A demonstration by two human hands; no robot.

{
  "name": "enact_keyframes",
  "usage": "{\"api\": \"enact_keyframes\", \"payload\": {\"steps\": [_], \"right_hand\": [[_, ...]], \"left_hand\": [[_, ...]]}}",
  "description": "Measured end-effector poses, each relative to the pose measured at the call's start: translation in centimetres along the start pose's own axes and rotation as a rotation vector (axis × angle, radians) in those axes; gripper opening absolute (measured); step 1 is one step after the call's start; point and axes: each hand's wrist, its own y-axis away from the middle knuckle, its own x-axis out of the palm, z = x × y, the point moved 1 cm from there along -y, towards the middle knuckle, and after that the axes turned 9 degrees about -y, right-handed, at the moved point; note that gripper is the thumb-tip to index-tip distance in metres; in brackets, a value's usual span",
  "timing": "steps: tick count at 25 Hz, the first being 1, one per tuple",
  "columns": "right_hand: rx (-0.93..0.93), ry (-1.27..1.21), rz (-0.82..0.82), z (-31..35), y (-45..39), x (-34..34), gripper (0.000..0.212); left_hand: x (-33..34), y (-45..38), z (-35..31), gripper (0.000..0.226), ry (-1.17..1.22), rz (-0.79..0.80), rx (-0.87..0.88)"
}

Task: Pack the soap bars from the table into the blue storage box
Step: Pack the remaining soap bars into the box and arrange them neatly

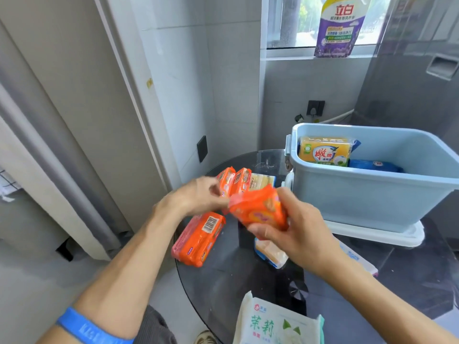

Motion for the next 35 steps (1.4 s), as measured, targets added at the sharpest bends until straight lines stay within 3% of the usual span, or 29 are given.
{"api": "enact_keyframes", "payload": {"steps": [1,2,4,8,10,13,16,20,22,24,26,28,31,35], "right_hand": [[0.162,-0.222,-0.03,-0.1,-0.1,-0.6,0.033],[0.271,-0.432,-0.073,-0.2,-0.3,-1.2,0.032],[0.412,-0.708,-0.17,-0.3,-0.6,-2.2,0.032],[0.67,-0.968,-0.256,0.1,-1.0,-3.4,0.031],[0.766,-1.021,-0.213,0.2,-0.9,-4.2,0.034],[0.764,-0.997,-0.149,0.5,-0.9,-6.1,0.034],[0.751,-0.997,-0.22,0.7,-1.5,-9.1,0.032],[0.618,-0.949,-0.287,-0.2,-3.5,-16.9,0.027],[0.544,-0.716,-0.325,-1.6,-5.0,-20.7,0.028],[0.476,-0.427,-0.351,-3.8,-6.5,-23.4,0.036],[0.425,-0.149,-0.267,-6.5,-7.7,-25.4,0.045],[0.403,0.192,-0.058,-9.0,-8.5,-26.4,0.05],[0.345,0.606,0.218,-11.9,-9.0,-25.9,0.05],[0.349,0.584,0.19,-13.8,-9.2,-25.1,0.053]], "left_hand": [[0.3,0.2,1.2,0.094,-0.27,0.068,-0.149],[0.9,0.4,2.2,0.114,-0.37,0.175,-0.248],[1.8,0.3,3.2,0.126,-0.222,0.274,-0.279],[1.3,0.4,4.2,0.095,0.151,0.2,-0.206],[0.4,1.1,5.1,0.081,0.513,0.19,-0.151],[-1.7,1.8,4.6,0.057,1.099,0.182,0.035],[-3.2,2.2,0.4,0.048,1.329,0.245,0.273],[-4.3,0.5,-8.2,0.066,1.145,0.209,0.512],[-4.9,-1.4,-13.1,0.063,1.036,0.057,0.51],[-5.5,-3.6,-17.5,0.056,0.748,-0.123,0.544],[-5.5,-6.3,-20.8,0.049,0.222,-0.214,0.616],[-4.5,-8.4,-22.5,0.046,-0.199,-0.188,0.622],[-2.3,-10.6,-22.6,0.051,-0.39,-0.198,0.617],[-0.7,-11.9,-22.0,0.049,-0.468,-0.221,0.636]]}}
